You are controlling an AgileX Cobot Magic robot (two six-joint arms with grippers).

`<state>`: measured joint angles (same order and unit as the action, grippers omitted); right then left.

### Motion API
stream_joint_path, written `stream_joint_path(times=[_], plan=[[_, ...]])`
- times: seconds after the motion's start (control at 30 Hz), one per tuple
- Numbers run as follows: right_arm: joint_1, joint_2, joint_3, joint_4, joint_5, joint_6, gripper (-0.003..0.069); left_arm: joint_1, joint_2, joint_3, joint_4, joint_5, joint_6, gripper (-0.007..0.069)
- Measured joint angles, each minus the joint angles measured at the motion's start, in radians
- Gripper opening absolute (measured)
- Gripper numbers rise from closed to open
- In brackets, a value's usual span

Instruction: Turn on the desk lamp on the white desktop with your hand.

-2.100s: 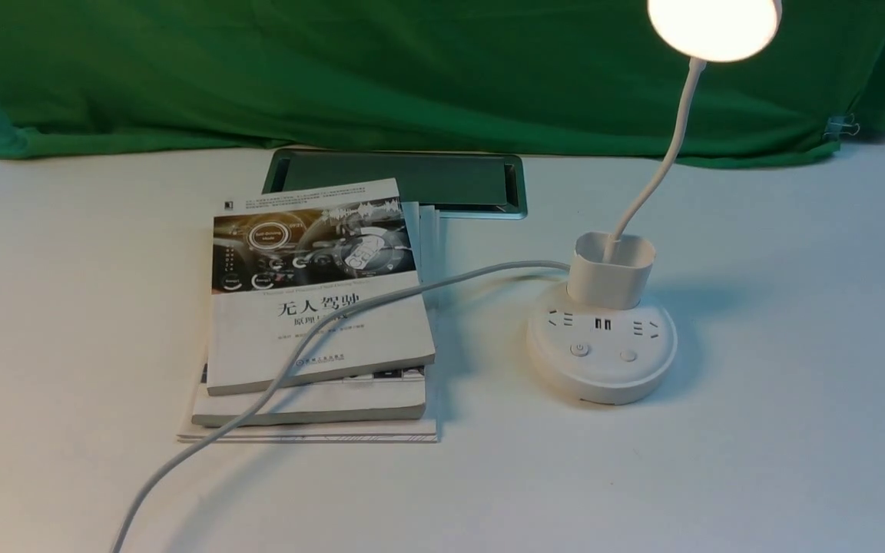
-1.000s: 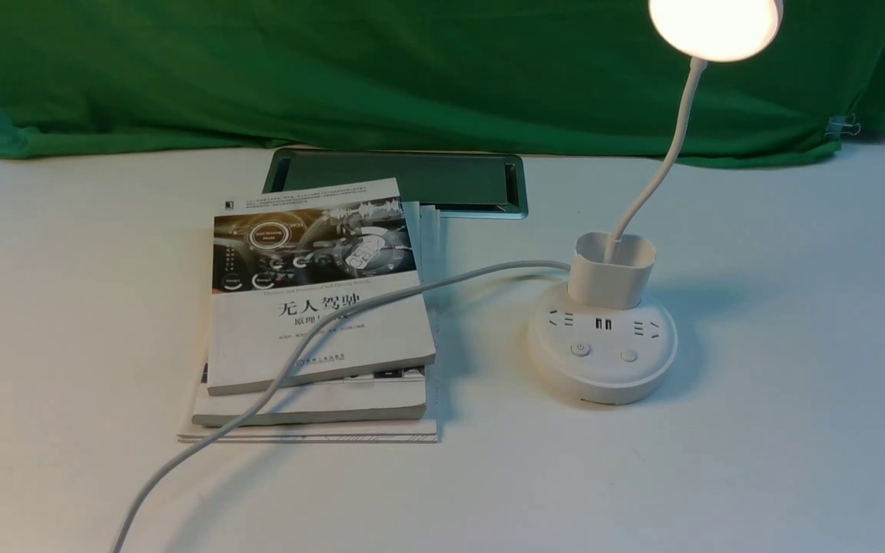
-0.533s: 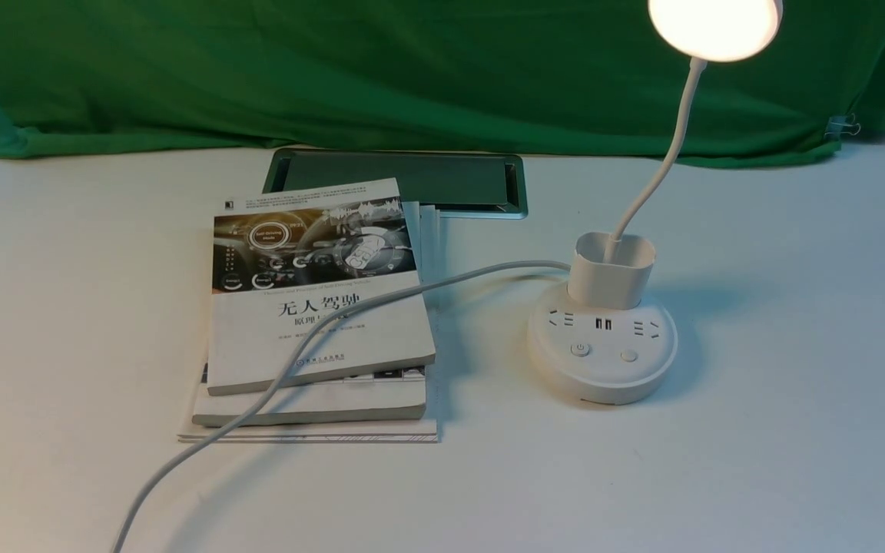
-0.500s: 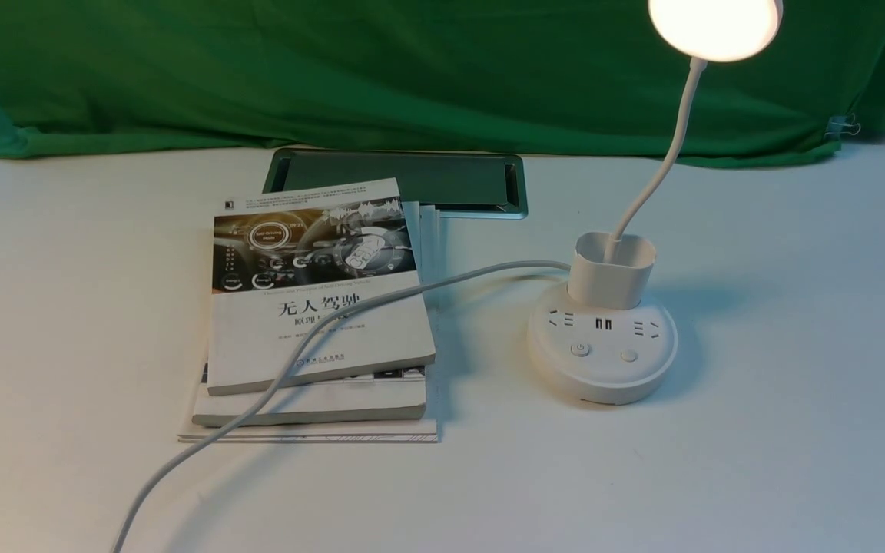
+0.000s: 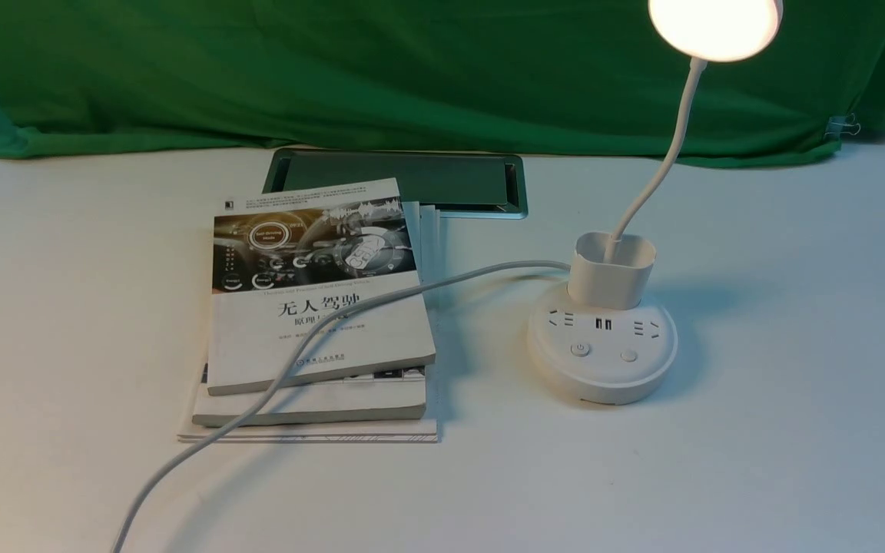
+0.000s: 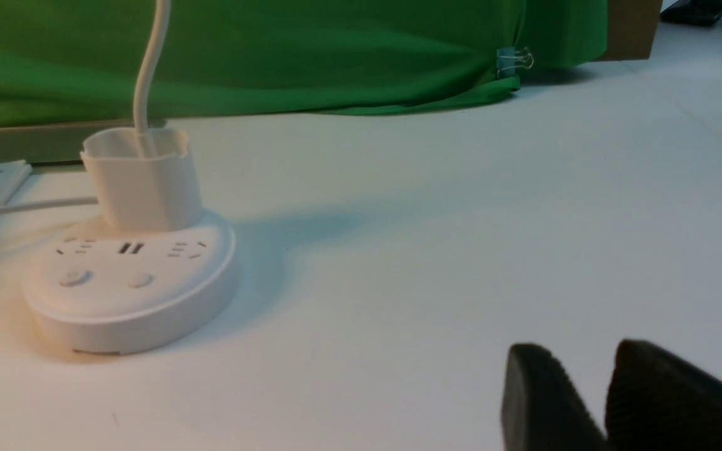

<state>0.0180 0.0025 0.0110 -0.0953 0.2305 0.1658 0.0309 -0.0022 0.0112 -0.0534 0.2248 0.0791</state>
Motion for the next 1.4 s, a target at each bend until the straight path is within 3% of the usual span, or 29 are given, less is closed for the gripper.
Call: stream_joint_path(times=[1.4], plan=[[0.000,0.000,0.000,0.000,0.000,0.000,0.0238,-0.036,0.000,0.000,0.002,0.000,-0.002,0.0021]])
